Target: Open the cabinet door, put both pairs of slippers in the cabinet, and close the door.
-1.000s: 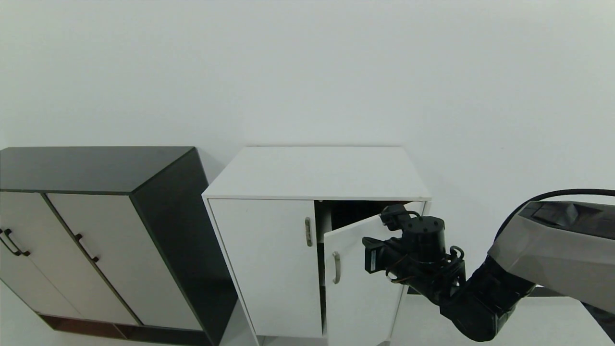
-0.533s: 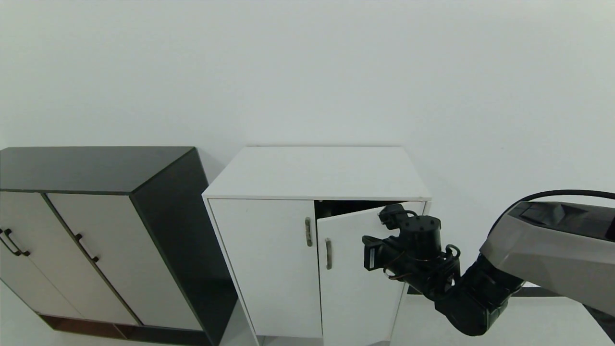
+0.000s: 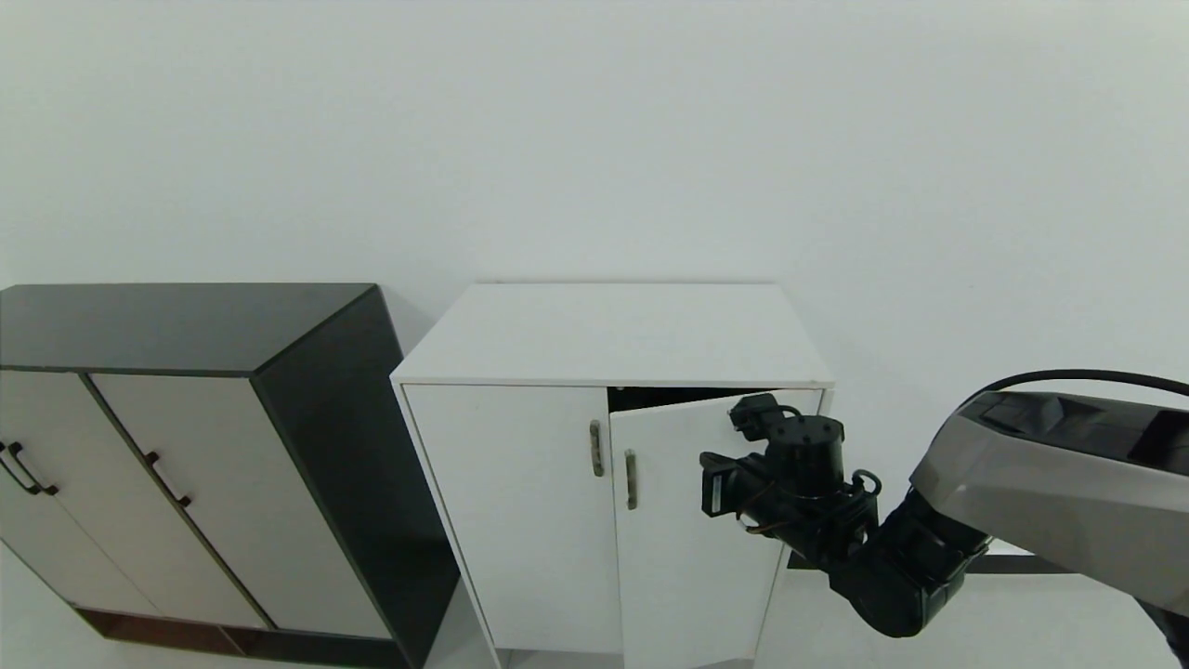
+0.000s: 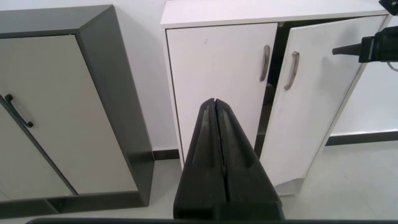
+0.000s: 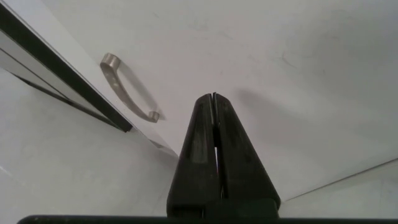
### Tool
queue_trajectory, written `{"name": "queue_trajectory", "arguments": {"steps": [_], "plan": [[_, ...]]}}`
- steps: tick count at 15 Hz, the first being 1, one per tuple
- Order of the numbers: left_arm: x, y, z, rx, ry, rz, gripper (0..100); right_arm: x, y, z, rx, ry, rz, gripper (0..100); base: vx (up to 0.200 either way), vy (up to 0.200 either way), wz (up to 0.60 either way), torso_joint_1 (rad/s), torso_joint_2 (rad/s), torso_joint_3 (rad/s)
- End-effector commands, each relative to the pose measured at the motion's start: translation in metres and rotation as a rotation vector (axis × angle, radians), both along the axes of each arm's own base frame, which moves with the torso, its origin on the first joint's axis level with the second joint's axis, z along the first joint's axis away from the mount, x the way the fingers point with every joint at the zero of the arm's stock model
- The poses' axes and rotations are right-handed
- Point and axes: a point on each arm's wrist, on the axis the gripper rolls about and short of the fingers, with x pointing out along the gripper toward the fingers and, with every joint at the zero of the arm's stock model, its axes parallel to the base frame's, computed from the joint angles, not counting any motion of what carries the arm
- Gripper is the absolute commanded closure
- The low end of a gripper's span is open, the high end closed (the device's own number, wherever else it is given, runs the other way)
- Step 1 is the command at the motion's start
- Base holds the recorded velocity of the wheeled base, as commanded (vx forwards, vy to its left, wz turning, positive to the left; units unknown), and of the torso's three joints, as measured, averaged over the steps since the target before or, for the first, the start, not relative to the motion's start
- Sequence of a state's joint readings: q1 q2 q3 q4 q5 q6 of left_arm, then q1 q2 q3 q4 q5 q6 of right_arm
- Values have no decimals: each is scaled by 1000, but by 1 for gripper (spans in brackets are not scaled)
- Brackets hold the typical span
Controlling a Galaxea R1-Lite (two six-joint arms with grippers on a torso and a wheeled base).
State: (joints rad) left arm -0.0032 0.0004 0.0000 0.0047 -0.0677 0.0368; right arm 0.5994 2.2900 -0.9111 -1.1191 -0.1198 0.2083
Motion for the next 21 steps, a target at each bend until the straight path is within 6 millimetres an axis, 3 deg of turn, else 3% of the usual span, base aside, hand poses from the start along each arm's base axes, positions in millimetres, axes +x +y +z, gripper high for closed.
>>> {"name": "queue_trajectory", "arguments": {"steps": [1,15,21], "plan": [[0,0,0,0,-1,0,100,6,0,-5,1,0,-7,100,0,0,0,0,0,0],[0,0,0,0,-1,0,100,43,8,-8,-5,-20,-37,100,0,0,0,0,0,0],[0,0,0,-2,0,0,100,50,9,-5,-24,-14,-40,100,0,0,0,0,0,0]]}}
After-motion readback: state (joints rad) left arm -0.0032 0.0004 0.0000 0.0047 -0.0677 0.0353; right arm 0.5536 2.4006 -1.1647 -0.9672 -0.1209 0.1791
